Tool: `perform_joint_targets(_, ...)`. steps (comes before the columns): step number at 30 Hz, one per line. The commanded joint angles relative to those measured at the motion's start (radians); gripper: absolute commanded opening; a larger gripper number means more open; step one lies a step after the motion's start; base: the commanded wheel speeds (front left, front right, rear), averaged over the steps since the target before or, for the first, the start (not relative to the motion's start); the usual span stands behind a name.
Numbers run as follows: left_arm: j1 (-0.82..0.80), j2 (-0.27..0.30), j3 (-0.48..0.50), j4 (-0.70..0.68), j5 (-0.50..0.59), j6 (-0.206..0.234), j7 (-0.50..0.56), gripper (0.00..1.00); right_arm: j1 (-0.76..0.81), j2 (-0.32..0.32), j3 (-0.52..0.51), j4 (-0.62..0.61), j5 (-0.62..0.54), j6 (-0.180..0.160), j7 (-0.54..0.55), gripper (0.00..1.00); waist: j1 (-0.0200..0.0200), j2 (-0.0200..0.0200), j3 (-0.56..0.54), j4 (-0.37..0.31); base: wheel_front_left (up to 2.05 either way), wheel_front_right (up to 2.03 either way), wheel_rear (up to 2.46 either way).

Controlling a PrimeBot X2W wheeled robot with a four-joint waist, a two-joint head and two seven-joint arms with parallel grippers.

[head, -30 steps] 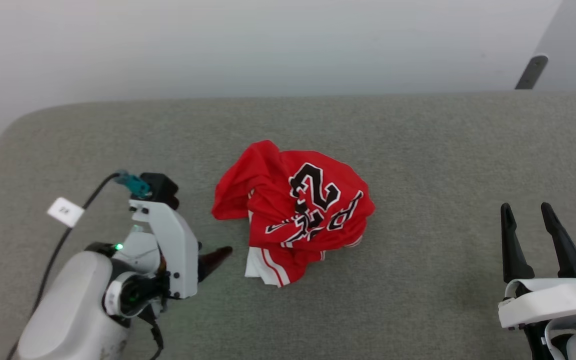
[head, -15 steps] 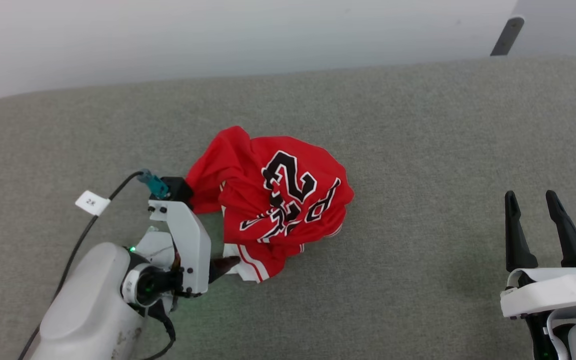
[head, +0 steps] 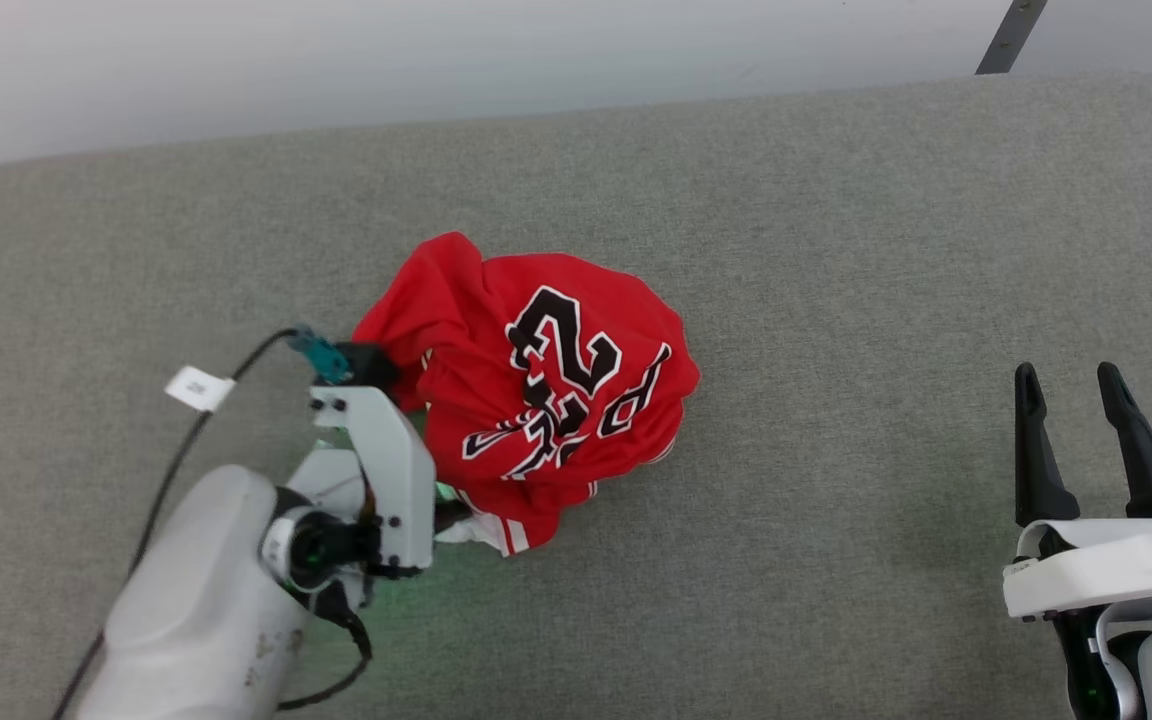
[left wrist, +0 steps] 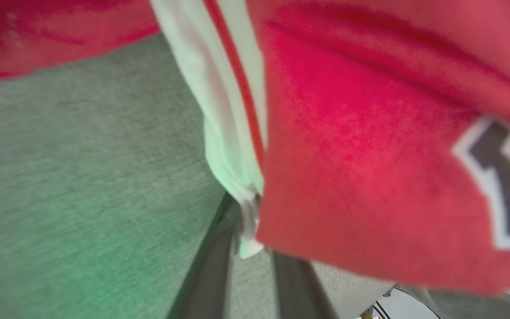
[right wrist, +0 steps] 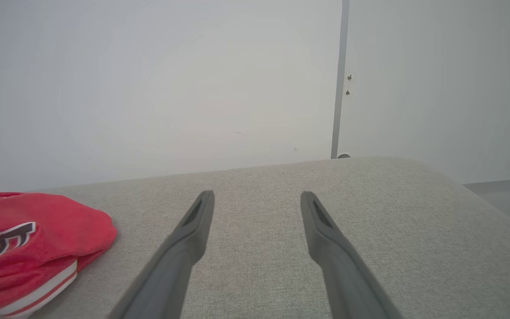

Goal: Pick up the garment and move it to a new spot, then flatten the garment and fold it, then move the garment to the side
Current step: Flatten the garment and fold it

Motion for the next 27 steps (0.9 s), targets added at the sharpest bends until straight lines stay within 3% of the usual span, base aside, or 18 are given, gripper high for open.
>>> perform_joint_targets(1, 0.023, -0.021, -0.02, 0.021, -0.005, -0.008, 0.013, 0.0, -0.011, -0.003, -0.003, 0.002, -0.002, 0.0, -0.006, 1.0, 0.0, 0.0, -0.002, 0.003, 0.0, 0.0, 0.0)
perform_joint_targets(8, -0.006, 0.027, -0.012, 0.016, 0.007, -0.011, 0.003, 0.0, -0.001, -0.003, -0.014, 0.006, -0.008, 0.0, -0.006, 1.0, 0.0, 0.0, -0.022, 0.018, 0.0, 0.0, 0.0)
perform_joint_targets(15, -0.006, 0.099, 0.025, -0.046, 0.008, 0.015, -0.005, 0.0, 0.016, 0.002, -0.025, 0.0, -0.015, 0.0, 0.004, 1.0, 0.0, 0.0, -0.048, 0.042, 0.0, 0.0, 0.0)
perform_joint_targets(27, 0.104, 0.298, 0.071, -0.202, 0.061, 0.1, 0.021, 0.0, 0.058, -0.001, -0.023, -0.012, -0.017, 0.0, 0.024, 1.0, 0.0, 0.0, -0.092, 0.074, 0.0, 0.0, 0.0)
